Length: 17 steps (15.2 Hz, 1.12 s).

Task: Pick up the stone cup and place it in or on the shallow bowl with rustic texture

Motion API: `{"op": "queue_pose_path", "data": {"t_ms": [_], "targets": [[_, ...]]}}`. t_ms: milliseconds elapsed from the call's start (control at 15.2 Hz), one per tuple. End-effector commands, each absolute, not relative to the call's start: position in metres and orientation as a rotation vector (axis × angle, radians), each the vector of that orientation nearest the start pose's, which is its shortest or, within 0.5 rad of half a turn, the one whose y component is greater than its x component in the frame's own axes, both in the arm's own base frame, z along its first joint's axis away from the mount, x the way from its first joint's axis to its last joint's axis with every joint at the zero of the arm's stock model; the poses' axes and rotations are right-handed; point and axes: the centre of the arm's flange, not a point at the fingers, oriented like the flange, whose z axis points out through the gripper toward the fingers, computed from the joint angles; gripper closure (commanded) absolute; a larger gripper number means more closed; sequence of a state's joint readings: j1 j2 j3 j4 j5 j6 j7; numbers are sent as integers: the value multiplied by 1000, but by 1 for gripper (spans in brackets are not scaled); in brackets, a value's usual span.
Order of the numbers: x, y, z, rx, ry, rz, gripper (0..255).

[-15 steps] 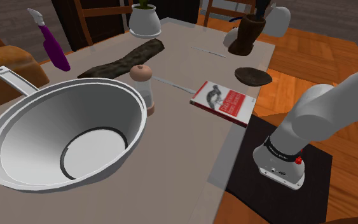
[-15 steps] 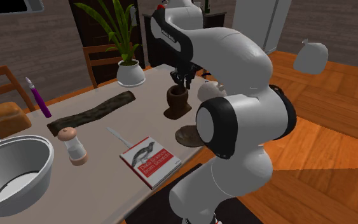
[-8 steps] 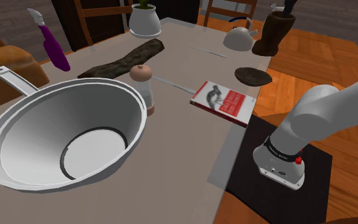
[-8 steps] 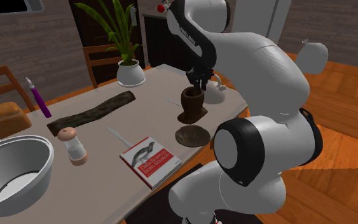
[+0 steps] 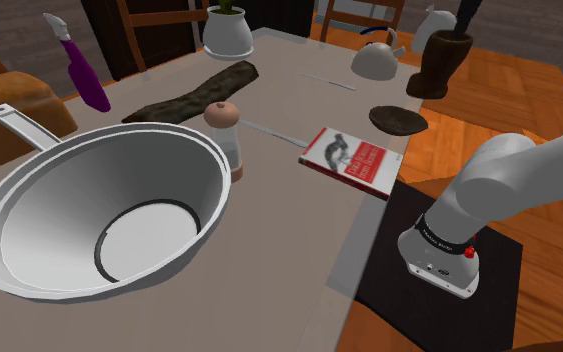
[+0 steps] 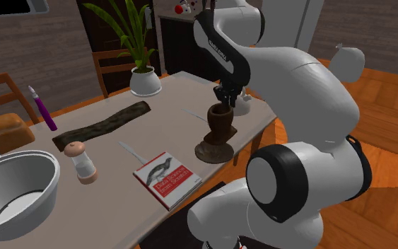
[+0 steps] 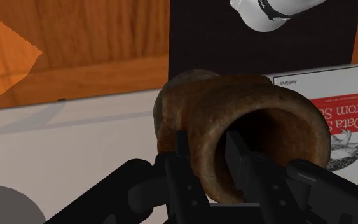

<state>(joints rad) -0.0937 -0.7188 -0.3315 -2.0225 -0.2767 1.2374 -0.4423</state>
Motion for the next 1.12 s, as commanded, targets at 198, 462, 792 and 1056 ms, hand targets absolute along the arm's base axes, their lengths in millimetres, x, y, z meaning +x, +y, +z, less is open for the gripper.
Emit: {"op": "queue_pose_path", "data": {"t_ms": [198, 462, 792, 1056], "targets": [[238, -203, 648, -3144, -43, 175, 255], [238, -203, 627, -3144, -43, 175, 255], [238, -203, 601, -3144, -43, 175, 255], [238, -203, 580, -3144, -43, 175, 255]]}}
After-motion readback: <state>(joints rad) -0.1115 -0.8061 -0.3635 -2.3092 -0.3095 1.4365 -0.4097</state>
